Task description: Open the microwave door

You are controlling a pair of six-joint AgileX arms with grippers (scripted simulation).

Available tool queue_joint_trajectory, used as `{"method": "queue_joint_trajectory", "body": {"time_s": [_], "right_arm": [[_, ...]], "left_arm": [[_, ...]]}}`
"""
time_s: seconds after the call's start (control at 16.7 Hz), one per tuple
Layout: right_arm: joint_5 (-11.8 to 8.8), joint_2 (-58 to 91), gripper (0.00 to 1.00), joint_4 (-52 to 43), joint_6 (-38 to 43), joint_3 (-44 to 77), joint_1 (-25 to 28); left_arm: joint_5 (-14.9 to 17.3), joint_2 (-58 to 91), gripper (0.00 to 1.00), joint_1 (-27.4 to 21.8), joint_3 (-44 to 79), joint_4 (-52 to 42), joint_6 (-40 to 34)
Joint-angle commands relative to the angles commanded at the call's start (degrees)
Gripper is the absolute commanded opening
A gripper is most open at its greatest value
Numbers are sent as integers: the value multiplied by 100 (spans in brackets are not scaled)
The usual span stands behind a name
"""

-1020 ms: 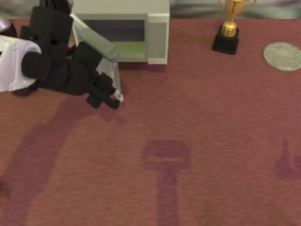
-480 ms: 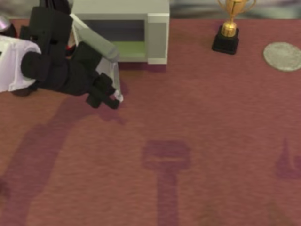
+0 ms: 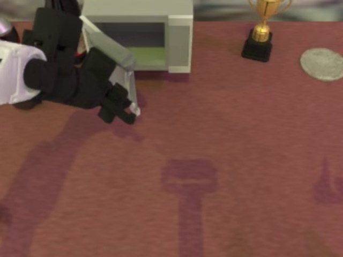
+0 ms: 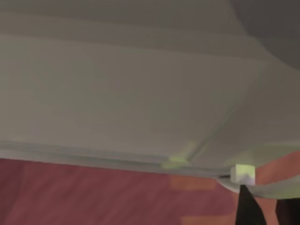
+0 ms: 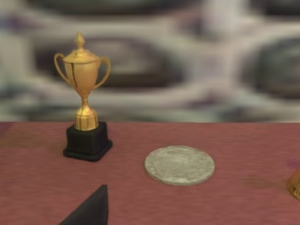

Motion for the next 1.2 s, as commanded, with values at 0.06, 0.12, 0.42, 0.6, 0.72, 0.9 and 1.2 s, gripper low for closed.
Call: {"method": "queue_joint_trajectory", "body": {"time_s": [0.06,0.12,0.42,0.6,0.72,0.9,1.2], "right_arm": [[0,0,100,0,0,0,0],[0,0,100,0,0,0,0],[0,0,100,0,0,0,0],[0,0,100,0,0,0,0],[0,0,100,0,0,0,0],[0,0,100,0,0,0,0],[0,0,100,0,0,0,0]], "left_arm": [[32,2,0,29,-2,-27,62],[71,-5,0,63,2,-51,135],[221,-33,0,197,9,-143,402],[221,-33,0,197,9,-143,402],[221,-33,0,197,9,-143,402],[221,-33,0,197,9,-143,402],[221,-33,0,197,9,-143,402]]}}
